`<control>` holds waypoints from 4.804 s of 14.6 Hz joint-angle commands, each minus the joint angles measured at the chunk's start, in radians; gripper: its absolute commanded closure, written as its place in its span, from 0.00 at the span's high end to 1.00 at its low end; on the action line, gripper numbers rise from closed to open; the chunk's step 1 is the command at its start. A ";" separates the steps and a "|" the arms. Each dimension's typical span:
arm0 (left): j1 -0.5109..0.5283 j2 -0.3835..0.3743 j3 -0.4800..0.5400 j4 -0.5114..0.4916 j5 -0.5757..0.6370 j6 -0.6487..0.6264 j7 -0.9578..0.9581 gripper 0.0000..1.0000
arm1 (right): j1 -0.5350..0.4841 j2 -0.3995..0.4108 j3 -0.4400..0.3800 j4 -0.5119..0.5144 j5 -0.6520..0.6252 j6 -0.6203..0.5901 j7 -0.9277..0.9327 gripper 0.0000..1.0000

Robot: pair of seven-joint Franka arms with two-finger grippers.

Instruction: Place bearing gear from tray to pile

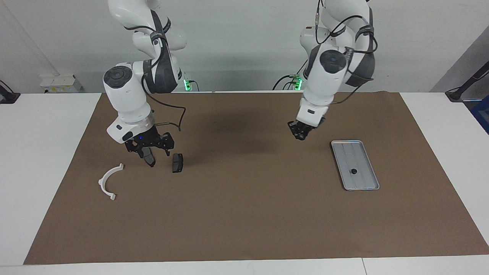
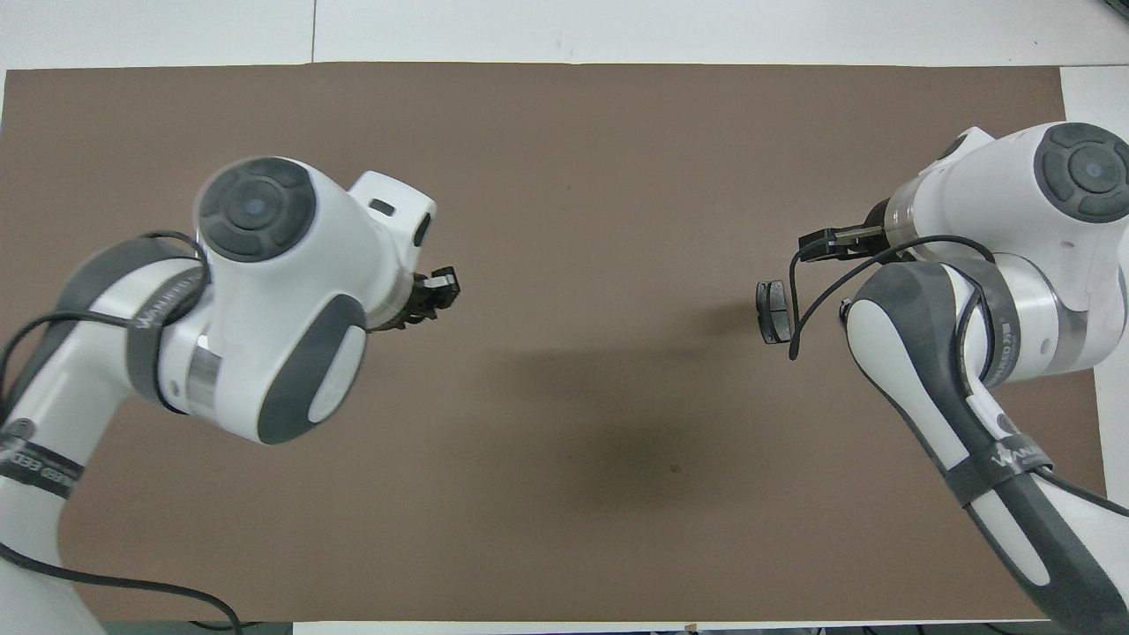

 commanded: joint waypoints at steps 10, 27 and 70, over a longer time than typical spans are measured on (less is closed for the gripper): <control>-0.184 0.167 0.027 -0.157 0.002 0.366 -0.250 0.00 | -0.015 -0.005 0.004 -0.004 0.018 -0.007 0.012 1.00; 0.080 0.036 0.031 -0.076 0.103 0.107 0.138 1.00 | -0.038 -0.006 0.004 -0.005 0.018 -0.008 0.004 1.00; 0.465 0.173 0.044 -0.252 -0.006 0.557 0.707 0.49 | 0.608 0.242 0.003 0.167 -0.005 0.070 1.354 1.00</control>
